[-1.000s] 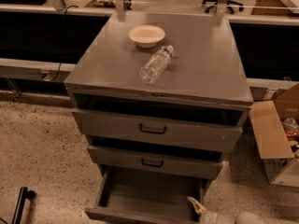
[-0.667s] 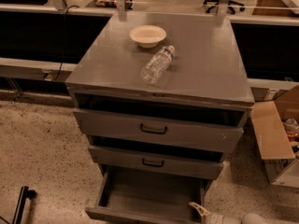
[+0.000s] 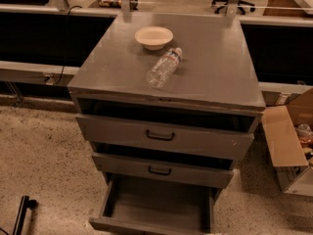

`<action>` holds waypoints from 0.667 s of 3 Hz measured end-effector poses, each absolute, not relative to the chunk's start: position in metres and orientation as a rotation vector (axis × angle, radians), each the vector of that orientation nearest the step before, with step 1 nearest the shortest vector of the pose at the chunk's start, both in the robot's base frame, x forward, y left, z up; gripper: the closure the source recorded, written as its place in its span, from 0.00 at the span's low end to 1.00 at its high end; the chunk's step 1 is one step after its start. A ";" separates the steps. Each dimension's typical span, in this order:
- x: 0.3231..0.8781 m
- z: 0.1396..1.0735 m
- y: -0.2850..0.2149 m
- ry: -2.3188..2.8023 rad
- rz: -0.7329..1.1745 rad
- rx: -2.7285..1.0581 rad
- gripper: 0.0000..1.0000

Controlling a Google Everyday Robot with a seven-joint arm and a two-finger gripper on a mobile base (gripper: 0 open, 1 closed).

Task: Close bottom drawer

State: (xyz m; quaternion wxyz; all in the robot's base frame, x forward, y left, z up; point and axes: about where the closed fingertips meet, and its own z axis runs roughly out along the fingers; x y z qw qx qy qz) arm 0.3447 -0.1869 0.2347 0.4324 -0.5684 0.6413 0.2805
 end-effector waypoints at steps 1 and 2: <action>0.344 0.234 -0.185 1.595 0.703 -1.417 0.88; 0.338 0.217 -0.175 1.628 0.711 -1.366 1.00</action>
Offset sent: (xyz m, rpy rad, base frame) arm -0.0142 0.0202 -0.0415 0.0345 0.0550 -0.0981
